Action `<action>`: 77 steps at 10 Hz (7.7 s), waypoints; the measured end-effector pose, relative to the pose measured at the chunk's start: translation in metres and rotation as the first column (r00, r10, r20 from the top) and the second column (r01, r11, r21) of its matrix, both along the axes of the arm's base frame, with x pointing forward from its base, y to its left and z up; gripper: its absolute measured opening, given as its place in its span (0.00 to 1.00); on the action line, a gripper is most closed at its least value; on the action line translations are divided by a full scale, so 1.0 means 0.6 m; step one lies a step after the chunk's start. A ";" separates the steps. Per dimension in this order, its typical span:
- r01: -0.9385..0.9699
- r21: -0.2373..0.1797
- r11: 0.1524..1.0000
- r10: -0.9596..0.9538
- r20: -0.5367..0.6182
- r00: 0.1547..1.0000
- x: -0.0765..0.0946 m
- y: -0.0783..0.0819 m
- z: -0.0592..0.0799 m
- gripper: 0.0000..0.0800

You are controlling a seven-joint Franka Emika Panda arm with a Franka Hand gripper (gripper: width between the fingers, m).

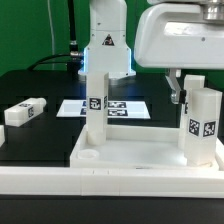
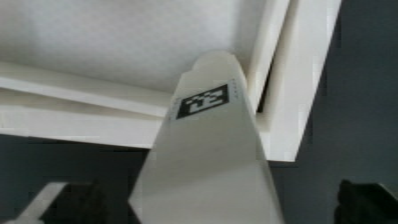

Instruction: Assemble desk

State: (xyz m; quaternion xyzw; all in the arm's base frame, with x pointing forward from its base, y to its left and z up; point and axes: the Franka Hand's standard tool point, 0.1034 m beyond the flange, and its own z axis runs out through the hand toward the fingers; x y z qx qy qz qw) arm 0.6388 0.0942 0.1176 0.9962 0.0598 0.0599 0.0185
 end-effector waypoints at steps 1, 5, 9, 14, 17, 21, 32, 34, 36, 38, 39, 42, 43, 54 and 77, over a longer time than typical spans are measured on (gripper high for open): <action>-0.039 -0.009 0.999 0.039 -0.002 0.999 0.000 -0.002 -0.001 0.81; -0.025 -0.009 1.000 0.025 -0.003 1.000 -0.001 -0.004 -0.003 0.49; 0.144 0.012 0.990 -0.144 0.001 0.990 -0.001 -0.005 -0.004 0.36; 0.463 0.053 0.885 -0.463 -0.001 0.886 -0.001 -0.005 -0.005 0.36; 0.719 0.110 0.686 -0.721 -0.028 0.692 -0.002 -0.003 -0.008 0.36; 0.920 0.144 0.365 -0.924 -0.070 0.377 -0.004 -0.001 -0.009 0.36; 0.872 0.119 0.474 -0.872 -0.072 0.484 -0.007 0.014 -0.009 0.81; 0.733 0.101 0.673 -0.733 -0.046 0.679 -0.008 0.020 -0.009 0.81; 0.610 0.094 0.787 -0.611 -0.025 0.792 -0.006 0.027 -0.009 0.81; 0.439 0.077 0.895 -0.440 -0.003 0.898 -0.003 0.031 -0.011 0.81; 0.383 0.069 0.921 -0.384 0.003 0.923 -0.004 0.033 -0.012 0.81; 0.214 0.041 0.976 -0.214 0.013 0.977 -0.001 0.031 -0.008 0.81; 0.150 0.032 0.988 -0.151 0.014 0.988 -0.001 0.030 -0.008 0.81; 0.551 0.098 0.829 -0.552 -0.012 0.833 0.001 0.012 -0.011 0.36; 0.308 0.045 0.950 -0.306 -0.046 0.951 -0.010 0.031 -0.010 0.81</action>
Offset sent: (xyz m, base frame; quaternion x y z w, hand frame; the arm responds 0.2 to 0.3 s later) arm 0.0000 0.0000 0.0000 0.0000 0.0000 0.0000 1.0000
